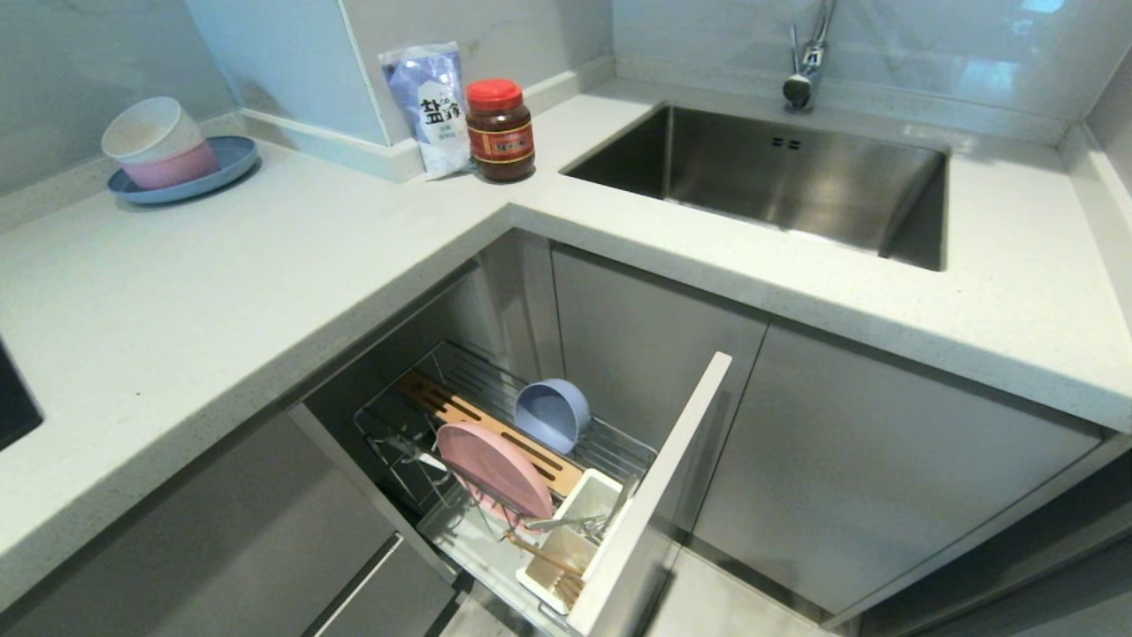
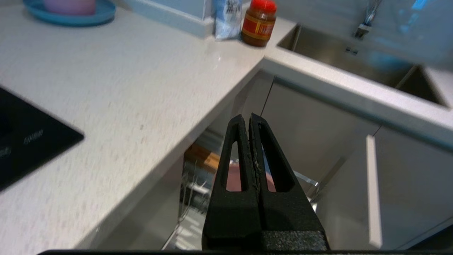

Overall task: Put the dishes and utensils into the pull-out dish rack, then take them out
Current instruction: Take the plate out of the cupboard

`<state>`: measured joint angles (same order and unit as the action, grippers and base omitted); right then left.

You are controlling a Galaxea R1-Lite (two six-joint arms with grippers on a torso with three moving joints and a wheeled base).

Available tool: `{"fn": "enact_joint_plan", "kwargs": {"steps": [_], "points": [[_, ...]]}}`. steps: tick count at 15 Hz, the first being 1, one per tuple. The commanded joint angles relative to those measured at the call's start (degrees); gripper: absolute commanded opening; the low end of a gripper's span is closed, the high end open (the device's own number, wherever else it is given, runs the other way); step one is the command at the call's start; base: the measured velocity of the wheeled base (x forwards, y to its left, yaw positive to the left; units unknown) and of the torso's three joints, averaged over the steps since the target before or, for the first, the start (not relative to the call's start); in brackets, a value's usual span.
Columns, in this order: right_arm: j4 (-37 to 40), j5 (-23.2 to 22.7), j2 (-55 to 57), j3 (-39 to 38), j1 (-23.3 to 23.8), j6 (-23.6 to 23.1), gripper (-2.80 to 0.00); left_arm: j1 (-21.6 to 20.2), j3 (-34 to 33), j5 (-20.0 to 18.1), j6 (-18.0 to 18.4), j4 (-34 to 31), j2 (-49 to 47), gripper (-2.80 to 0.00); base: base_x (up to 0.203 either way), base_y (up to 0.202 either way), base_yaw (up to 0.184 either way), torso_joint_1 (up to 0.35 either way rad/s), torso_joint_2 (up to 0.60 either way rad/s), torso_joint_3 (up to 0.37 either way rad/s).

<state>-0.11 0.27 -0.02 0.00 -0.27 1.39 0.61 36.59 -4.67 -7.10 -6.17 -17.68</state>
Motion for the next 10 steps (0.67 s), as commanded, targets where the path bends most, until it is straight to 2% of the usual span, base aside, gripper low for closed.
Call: {"fn": "enact_joint_plan", "kwargs": {"steps": [1, 5, 8, 10], "points": [[-0.1, 0.0, -0.2, -0.1, -0.1, 0.0, -2.8, -0.5, -8.0, 0.4, 3.1, 0.1, 10.1, -2.8, 0.0, 0.0, 0.0, 0.0, 0.0, 0.0], [0.0, 0.0, -0.2, -0.1, 0.0, 0.0, -2.8, -0.7, -16.4, 1.0, 6.3, 0.5, 17.5, -2.8, 0.0, 0.0, 0.0, 0.0, 0.0, 0.0], [-0.1, 0.0, -0.2, -0.1, -0.1, 0.0, -2.8, -0.7, -24.2, 3.1, 7.2, 6.7, 17.7, -2.8, 0.0, 0.0, 0.0, 0.0, 0.0, 0.0], [0.0, 0.0, -0.2, -0.1, 0.0, 0.0, -2.8, -0.7, -31.1, 3.6, 9.4, 12.7, 17.7, -2.8, 0.0, 0.0, 0.0, 0.0, 0.0, 0.0]]}}
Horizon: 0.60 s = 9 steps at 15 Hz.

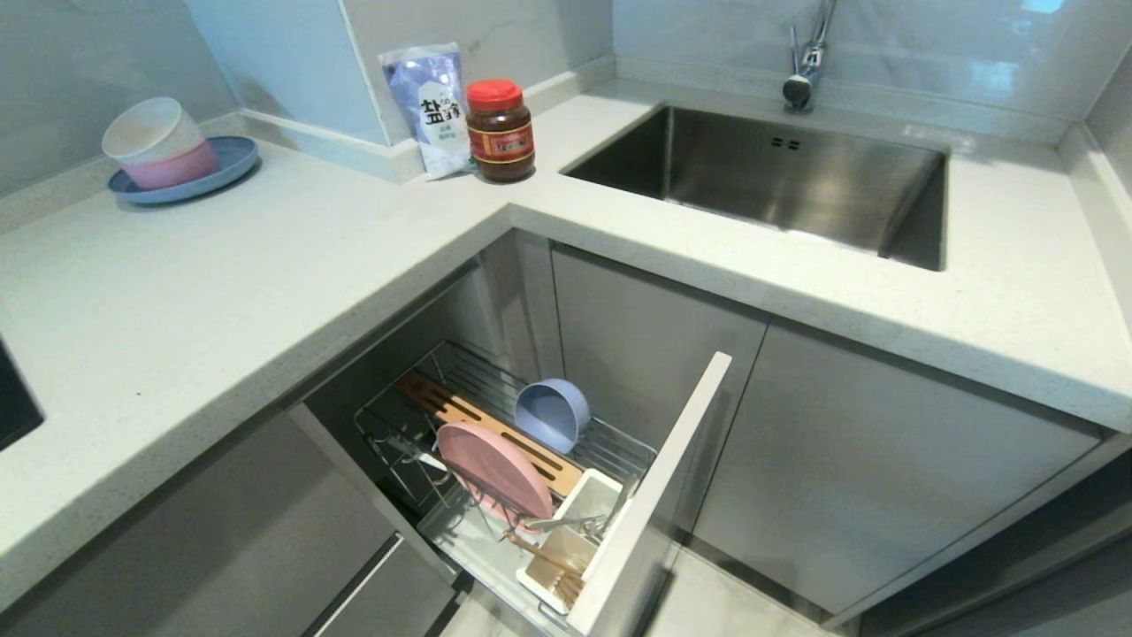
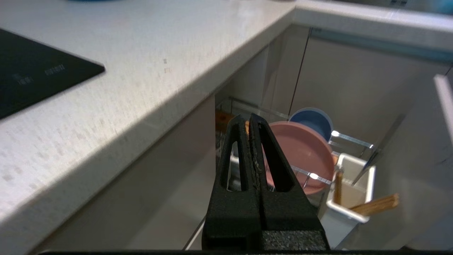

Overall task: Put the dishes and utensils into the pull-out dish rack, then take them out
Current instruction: Take the plate out of the cupboard

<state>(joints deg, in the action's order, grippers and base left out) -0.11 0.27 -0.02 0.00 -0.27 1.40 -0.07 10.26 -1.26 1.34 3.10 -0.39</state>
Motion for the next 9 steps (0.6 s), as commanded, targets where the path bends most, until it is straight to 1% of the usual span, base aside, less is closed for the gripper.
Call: {"fn": "enact_joint_plan", "kwargs": {"steps": [1, 2, 3, 5, 7, 8, 9], "points": [[0.0, 0.0, -0.2, -0.1, 0.0, 0.0, -2.8, 0.0, -7.9, 0.8, 2.0, 7.1, 0.4, -2.8, 0.0, 0.0, 0.0, 0.0, 0.0, 0.0], [0.0, 0.0, -0.2, -0.1, 0.0, 0.0, -2.8, 0.0, -10.8, 1.3, 2.5, 9.9, 0.4, -2.8, 0.0, 0.0, 0.0, 0.0, 0.0, 0.0], [0.0, 0.0, -0.2, -0.1, -0.1, 0.0, -2.8, 0.0, -11.8, 1.7, 2.6, 10.0, 0.4, -2.8, 0.0, 0.0, 0.0, 0.0, 0.0, 0.0], [0.0, 0.0, -0.2, -0.1, -0.1, 0.0, -2.8, 0.0, -11.8, 2.4, 2.1, 4.9, 0.4, -2.8, 0.0, 0.0, 0.0, 0.0, 0.0, 0.0], [-0.1, 0.0, -0.2, -0.1, -0.1, 0.0, -2.8, 0.0, -11.8, 2.1, -1.5, 2.1, 0.4, -2.8, 0.0, 0.0, 0.0, 0.0, 0.0, 0.0], [0.0, 0.0, -0.2, -0.1, 0.0, 0.0, -2.8, -0.1, -11.8, 2.0, -2.0, 0.5, 0.3, -2.8, 0.0, 0.0, 0.0, 0.0, 0.0, 0.0], [-0.1, 0.0, -0.2, -0.1, 0.0, 0.0, -2.8, -0.1, -11.8, 2.0, -2.6, 0.4, 0.4, -2.8, 0.0, 0.0, 0.0, 0.0, 0.0, 0.0]]}}
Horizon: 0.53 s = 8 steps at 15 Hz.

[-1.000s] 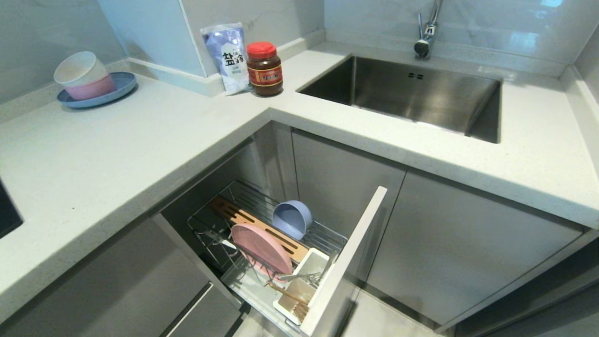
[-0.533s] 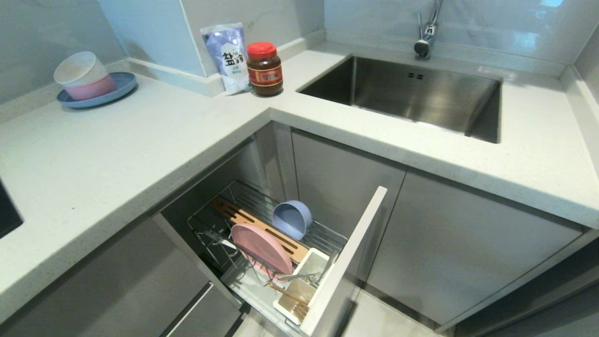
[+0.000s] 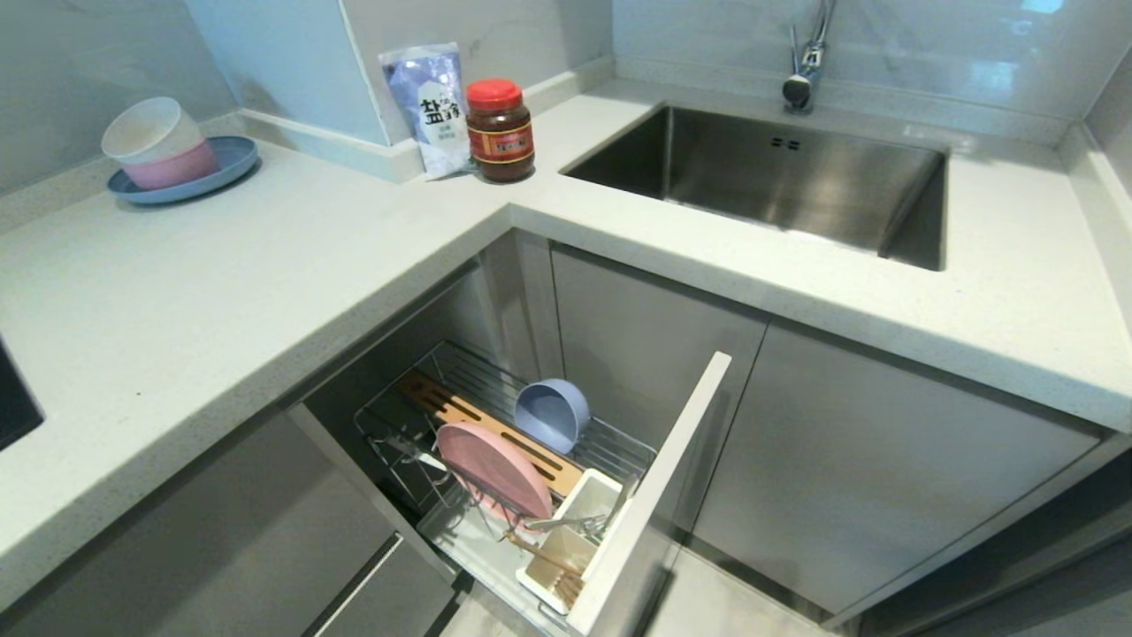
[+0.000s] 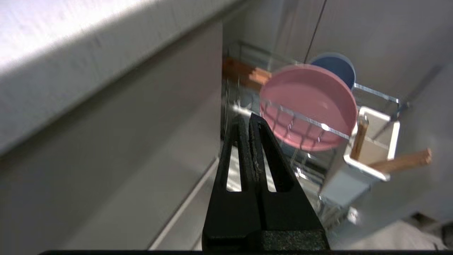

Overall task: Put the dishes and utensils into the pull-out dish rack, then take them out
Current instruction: Take the plate out of the cupboard

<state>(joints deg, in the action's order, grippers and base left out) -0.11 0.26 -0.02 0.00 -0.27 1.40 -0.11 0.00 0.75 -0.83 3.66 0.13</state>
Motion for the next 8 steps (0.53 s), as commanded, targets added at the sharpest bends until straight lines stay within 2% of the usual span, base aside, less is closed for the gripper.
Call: {"fn": "enact_joint_plan", "kwargs": {"steps": [1, 8], "points": [[0.0, 0.0, -0.2, -0.1, -0.1, 0.0, -2.8, -0.1, -1.5, 0.0, -1.1, -0.1, -0.2, -2.8, 0.0, 0.0, 0.0, 0.0, 0.0, 0.0], [0.0, 0.0, -0.2, -0.1, -0.1, 0.0, -2.8, 0.0, -1.5, 0.0, -1.9, -0.1, -0.2, -2.8, 0.0, 0.0, 0.0, 0.0, 0.0, 0.0]]}}
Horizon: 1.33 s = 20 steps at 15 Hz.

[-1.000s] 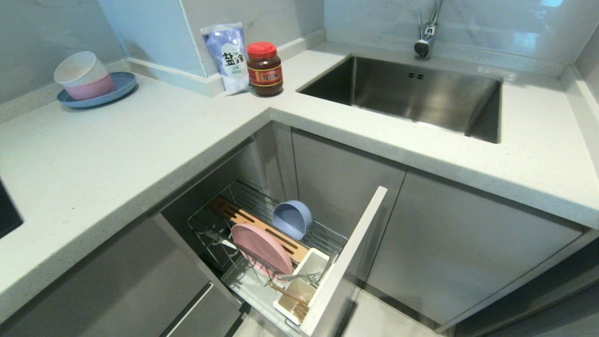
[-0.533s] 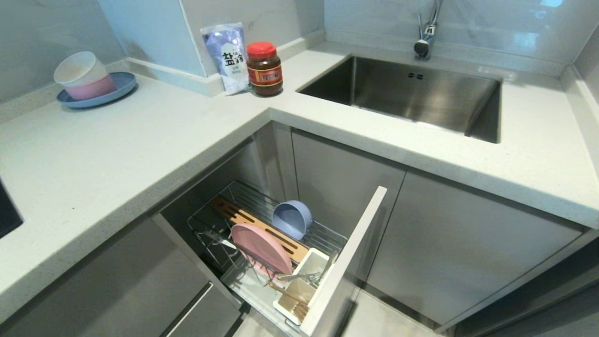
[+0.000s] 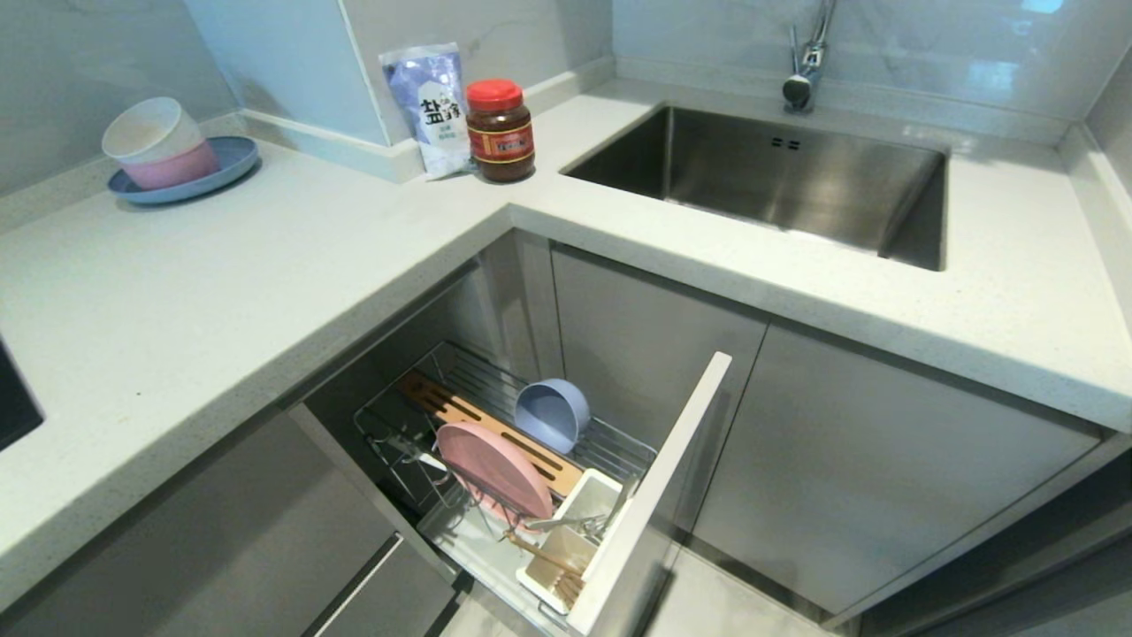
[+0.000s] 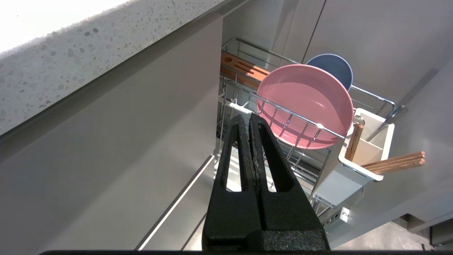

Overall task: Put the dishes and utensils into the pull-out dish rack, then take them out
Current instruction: Take the plate out of the cupboard

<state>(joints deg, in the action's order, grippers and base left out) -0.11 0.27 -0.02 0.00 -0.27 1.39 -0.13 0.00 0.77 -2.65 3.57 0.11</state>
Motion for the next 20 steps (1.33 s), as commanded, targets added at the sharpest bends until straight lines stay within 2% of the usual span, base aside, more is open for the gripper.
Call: {"fn": "enact_joint_plan", "kwargs": {"steps": [1, 17, 20], "points": [[0.0, 0.0, -0.2, -0.1, 0.0, 0.0, -2.8, 0.0, -1.5, 0.0, -0.2, 0.0, -0.2, -2.8, 0.0, 0.0, 0.0, 0.0, 0.0, 0.0], [-0.1, 0.0, -0.2, -0.1, -0.1, 0.0, -2.8, 0.0, -1.5, 0.1, -1.1, 0.3, -0.1, -2.8, 0.0, 0.0, 0.0, 0.0, 0.0, 0.0], [0.0, 0.0, -0.2, -0.1, -0.1, 0.0, -2.8, 0.1, 0.8, 0.0, -0.9, 8.5, -0.1, -2.8, 0.0, 0.0, 0.0, 0.0, 0.0, 0.0]]}}
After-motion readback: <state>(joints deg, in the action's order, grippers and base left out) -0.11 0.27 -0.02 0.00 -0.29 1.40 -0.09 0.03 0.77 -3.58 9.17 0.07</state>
